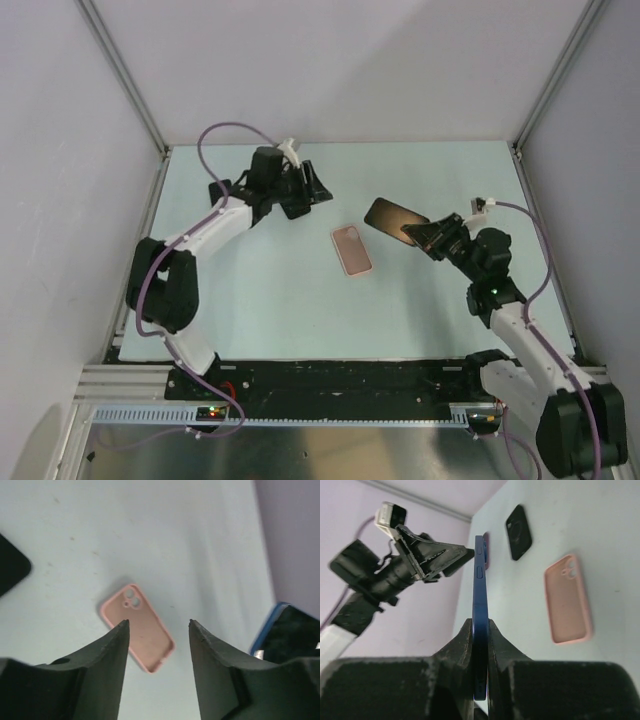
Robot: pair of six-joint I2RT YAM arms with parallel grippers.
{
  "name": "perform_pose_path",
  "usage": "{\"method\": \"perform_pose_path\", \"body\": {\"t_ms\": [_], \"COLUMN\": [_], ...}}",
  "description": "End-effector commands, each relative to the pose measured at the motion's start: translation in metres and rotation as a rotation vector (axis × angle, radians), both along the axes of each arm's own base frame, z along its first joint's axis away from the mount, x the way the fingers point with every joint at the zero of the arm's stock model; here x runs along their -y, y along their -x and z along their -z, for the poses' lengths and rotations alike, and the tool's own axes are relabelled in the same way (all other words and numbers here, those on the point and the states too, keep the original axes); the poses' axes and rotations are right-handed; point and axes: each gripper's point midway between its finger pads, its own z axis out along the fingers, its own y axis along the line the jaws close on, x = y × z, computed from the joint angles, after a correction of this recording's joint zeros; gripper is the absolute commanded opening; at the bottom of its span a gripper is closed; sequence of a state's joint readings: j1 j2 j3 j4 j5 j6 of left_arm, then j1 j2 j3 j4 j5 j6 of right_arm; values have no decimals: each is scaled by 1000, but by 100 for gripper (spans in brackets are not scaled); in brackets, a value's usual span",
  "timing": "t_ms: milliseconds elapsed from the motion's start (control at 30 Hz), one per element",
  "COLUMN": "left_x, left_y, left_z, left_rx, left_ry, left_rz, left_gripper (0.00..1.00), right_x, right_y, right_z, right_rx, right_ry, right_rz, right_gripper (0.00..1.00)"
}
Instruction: Put the phone into the phone case
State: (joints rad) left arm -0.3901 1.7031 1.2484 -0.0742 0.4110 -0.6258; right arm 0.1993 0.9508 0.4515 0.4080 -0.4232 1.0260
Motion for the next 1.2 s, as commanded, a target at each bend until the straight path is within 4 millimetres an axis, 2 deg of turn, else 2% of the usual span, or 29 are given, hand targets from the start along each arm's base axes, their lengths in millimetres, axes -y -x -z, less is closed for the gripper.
{"method": "perform_pose_path", "body": {"t_ms": [0,167,300,667,967,1167], "left_x": [-30,-11,5,10,25,28], "left_y": [9,10,18,1,-17,-26], "left_z": [70,102,118,132,136,140], "left_rx": [-57,-14,-6,8,13,3], "left_ry": [-492,-698,-742,-804,-792,-779], "left_rz": [15,163,298,348,367,364], "left_gripper": [52,50,50,51,51,50], "right_x": [35,40,39,36,35,34], "right_y": [3,13,16,16,18,19], "right_z": [11,11,13,18,18,20], "right_rx": [-64,-86,-94,-102,-96,-99], "right_ry": [203,235,248,260,267,274], "right_rz": [154,155,138,112,99,90], "right_gripper": [0,0,0,0,0,0]}}
